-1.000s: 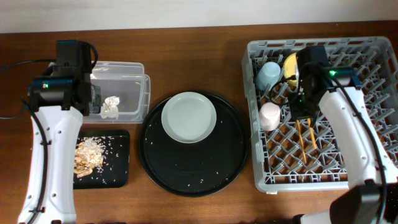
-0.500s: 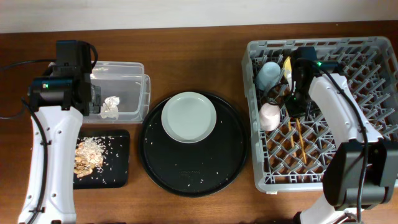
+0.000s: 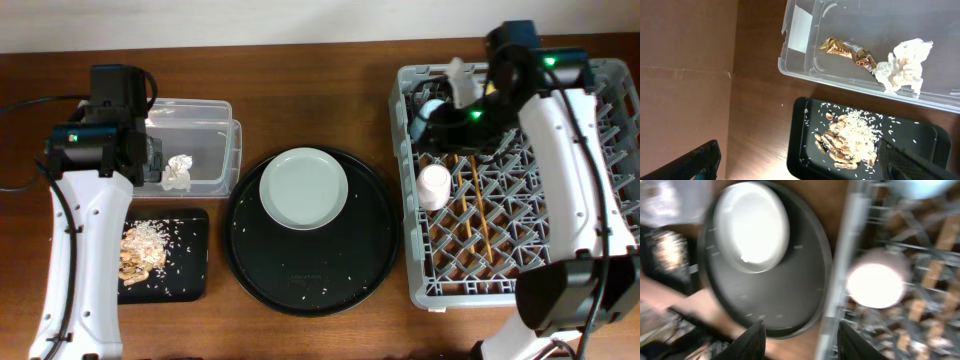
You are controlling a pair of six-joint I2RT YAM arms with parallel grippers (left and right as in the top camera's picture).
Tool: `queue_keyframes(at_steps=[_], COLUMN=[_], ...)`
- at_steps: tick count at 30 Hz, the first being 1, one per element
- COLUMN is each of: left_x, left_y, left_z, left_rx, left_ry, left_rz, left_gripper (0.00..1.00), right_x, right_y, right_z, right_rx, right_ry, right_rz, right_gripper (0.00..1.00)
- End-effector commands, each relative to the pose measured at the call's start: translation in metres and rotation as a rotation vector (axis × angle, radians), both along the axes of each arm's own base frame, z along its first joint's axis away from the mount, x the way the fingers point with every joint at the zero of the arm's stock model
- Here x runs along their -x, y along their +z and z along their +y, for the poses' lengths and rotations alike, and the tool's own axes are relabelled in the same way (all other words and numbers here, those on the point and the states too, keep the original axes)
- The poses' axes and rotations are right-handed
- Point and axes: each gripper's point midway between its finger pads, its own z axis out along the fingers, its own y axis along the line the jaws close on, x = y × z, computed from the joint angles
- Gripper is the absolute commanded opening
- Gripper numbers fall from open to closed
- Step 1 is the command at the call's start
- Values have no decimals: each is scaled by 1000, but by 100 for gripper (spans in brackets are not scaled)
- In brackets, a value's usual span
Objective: Sort waste into correct bins and load items into the dishwasher rack
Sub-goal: 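Insert the second chopstick into the dish rack with the right gripper, then grasp the edge of the white plate with the right gripper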
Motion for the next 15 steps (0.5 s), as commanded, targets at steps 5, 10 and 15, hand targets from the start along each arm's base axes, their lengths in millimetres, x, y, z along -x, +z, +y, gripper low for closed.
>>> queue_keyframes(at_steps=[5, 10, 15], left_x=[1, 1, 1], left_y=[8, 8, 8], left_z=[2, 2, 2], left_rx=[-7, -7, -7], left_ry=[4, 4, 4], left_rz=[-24, -23, -23], left_gripper=[99, 100, 99], right_x=[41, 38, 4], right_y=[15, -3, -34], right_z=[154, 188, 173], right_rx=[-115, 153, 362], right_ry=[360, 237, 116], right_rz=[-103, -215, -277], right_gripper=[45, 46, 46])
